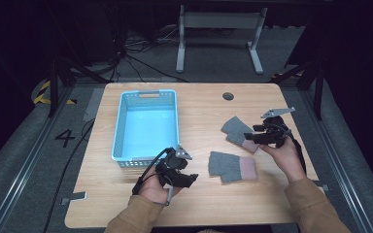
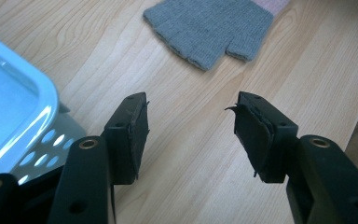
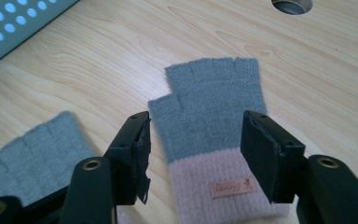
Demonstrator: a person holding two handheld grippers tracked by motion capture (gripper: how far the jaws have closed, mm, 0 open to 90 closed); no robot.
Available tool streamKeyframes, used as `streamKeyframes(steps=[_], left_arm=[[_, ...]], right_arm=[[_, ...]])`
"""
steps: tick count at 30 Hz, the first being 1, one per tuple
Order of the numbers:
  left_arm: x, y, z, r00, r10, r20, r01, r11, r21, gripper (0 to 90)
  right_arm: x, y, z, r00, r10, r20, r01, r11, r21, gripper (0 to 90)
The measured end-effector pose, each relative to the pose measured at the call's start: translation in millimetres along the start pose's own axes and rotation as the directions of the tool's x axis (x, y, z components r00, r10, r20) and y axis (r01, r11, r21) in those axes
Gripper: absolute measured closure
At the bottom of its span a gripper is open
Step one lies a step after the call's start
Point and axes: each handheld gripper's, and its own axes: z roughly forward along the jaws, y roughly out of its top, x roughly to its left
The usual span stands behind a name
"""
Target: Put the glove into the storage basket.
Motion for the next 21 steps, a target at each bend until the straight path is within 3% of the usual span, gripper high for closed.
streamKeyframes(steps=[12, 21], left_arm=[[1.3, -9.6, -3.9, 0.9996, -0.021, -0.021, 0.021, 0.9997, 0.008, 43.3], [2.2, -11.3, -4.2, 0.9994, -0.023, -0.024, 0.023, 0.9996, 0.013, 43.1]], right_arm=[[-11.9, -2.3, 38.4, 0.9998, 0.001, 0.020, -0.003, 0.995, 0.096, 40.3], [-21.4, -10.8, 48.9, 0.9988, 0.015, 0.046, -0.021, 0.990, 0.138, 39.8]])
